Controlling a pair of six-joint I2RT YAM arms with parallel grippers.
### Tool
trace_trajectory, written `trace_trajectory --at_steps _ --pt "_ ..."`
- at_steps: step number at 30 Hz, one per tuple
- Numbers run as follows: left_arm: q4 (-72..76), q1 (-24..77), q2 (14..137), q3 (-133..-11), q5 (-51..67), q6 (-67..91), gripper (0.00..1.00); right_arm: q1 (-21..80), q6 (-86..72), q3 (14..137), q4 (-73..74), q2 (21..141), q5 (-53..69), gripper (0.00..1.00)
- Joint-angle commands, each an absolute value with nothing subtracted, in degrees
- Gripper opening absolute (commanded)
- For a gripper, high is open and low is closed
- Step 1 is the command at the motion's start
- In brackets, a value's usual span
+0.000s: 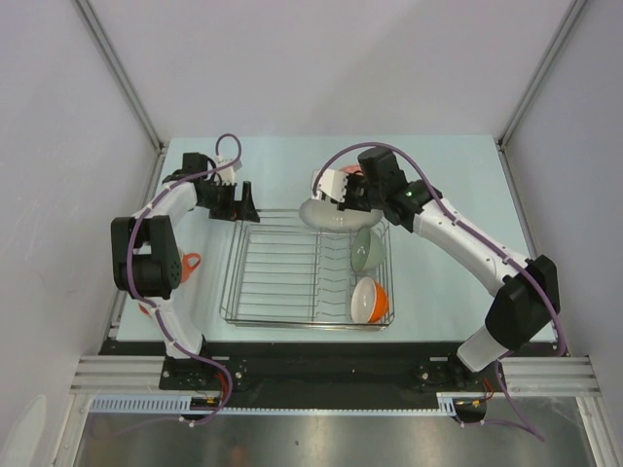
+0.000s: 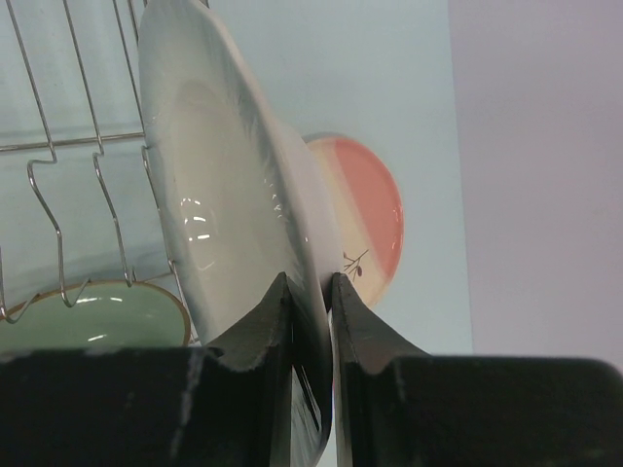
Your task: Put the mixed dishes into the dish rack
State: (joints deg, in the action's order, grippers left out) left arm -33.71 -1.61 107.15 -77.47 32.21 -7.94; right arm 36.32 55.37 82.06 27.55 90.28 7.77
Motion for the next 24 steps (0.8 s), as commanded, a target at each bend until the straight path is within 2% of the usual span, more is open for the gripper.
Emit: trace_trajectory --at_steps 1,13,17,24 --pt "-31.3 -1.5 106.1 -77.1 30.8 -9.3 0.97 38.3 50.5 81.8 35.7 91.6 10.5 0.00" --pt "-30.1 -1.5 106.1 -76.1 30.7 -8.8 0.97 37.5 44.6 80.7 40.2 87.1 14.1 0.00" --pt "-29.9 -1.5 105.6 -76.0 30.5 -8.8 0.97 35.3 43.2 81.1 40.7 88.6 17.2 0.00" --pt "-29.8 -1.5 104.2 -75.3 29.6 -9.0 0.97 35.4 44.0 81.7 41.0 91.8 15.6 0.00"
